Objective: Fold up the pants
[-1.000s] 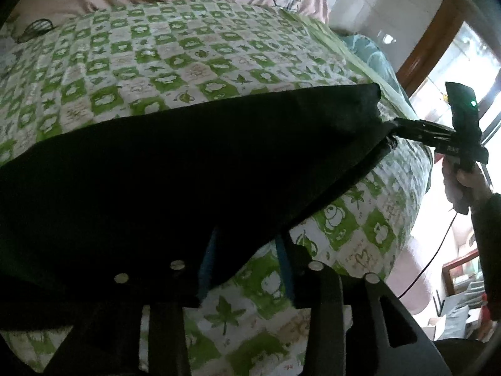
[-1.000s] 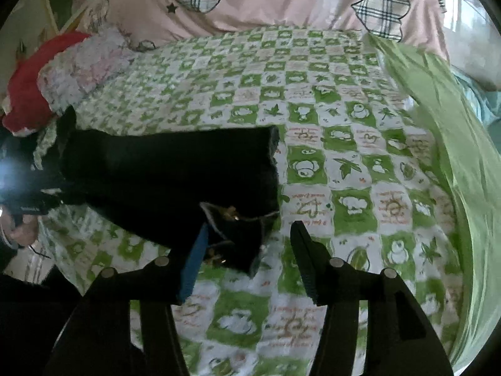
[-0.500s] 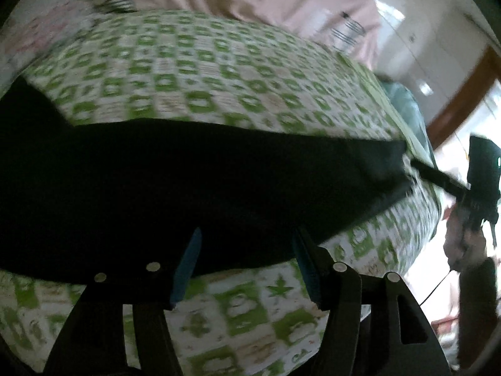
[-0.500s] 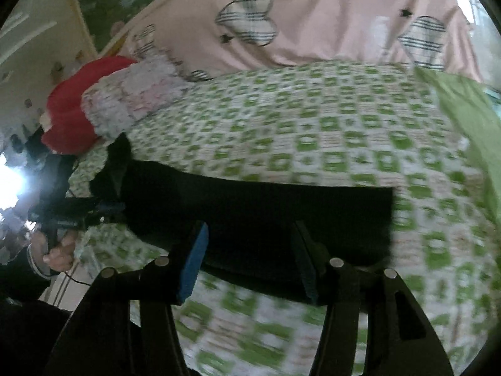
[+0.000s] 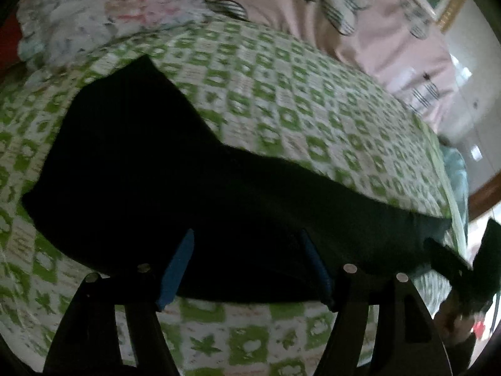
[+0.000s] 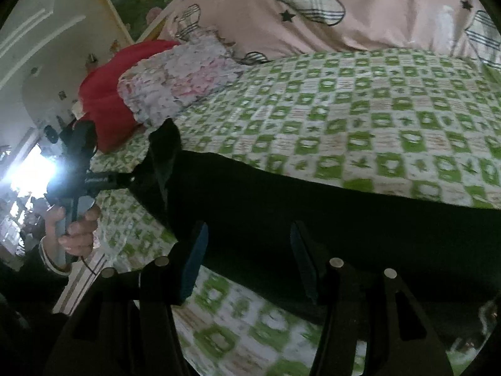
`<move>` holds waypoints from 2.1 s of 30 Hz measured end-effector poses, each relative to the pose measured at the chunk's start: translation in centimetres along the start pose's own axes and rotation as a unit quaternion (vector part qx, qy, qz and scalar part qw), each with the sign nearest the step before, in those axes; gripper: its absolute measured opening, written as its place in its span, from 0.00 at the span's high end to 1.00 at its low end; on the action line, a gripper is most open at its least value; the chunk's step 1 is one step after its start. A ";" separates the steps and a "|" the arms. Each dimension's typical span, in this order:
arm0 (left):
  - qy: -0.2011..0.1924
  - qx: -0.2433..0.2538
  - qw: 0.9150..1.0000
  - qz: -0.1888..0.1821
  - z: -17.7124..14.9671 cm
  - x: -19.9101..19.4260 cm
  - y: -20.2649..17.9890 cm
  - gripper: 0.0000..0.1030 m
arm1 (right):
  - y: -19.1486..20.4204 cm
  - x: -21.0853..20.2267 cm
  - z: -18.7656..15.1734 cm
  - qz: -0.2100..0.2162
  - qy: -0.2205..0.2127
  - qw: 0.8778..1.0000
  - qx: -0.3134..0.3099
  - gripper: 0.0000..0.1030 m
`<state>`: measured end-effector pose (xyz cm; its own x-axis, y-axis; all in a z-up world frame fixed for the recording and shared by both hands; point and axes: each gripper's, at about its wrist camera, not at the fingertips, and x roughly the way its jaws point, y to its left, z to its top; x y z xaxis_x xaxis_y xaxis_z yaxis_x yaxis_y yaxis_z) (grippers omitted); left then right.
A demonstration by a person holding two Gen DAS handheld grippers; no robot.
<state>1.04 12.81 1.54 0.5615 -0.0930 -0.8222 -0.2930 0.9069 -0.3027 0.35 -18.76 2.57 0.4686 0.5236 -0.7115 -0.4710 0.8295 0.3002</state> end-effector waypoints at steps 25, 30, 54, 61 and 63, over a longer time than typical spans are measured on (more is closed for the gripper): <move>0.066 -0.046 0.982 0.172 6.4 6.6 2.1 0.59 | 9.8 15.8 2.7 0.101 0.113 0.985 -0.079 0.56; 0.034 -0.079 0.991 0.105 5.4 4.3 3.6 0.92 | 10.5 16.5 2.4 0.085 0.117 0.985 -0.098 0.94; -0.054 -0.205 0.976 -0.053 -4.7 -1.9 12.2 0.94 | 15.4 15.8 1.2 0.017 0.128 0.964 -0.231 0.94; -0.047 -0.201 0.977 -0.051 -6.0 -1.9 13.0 0.92 | 15.0 16.3 1.2 0.023 0.147 0.966 -0.210 0.86; -0.047 -0.203 0.977 -0.047 -6.1 -2.2 13.2 0.88 | 14.8 16.3 1.3 0.022 0.149 0.967 -0.205 0.85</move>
<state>-8.82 22.51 -3.58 0.6645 -0.1128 -0.7387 -0.5084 0.6562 -0.5576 1.95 2.35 -3.80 0.2333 0.4266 -0.8738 -0.7714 0.6283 0.1008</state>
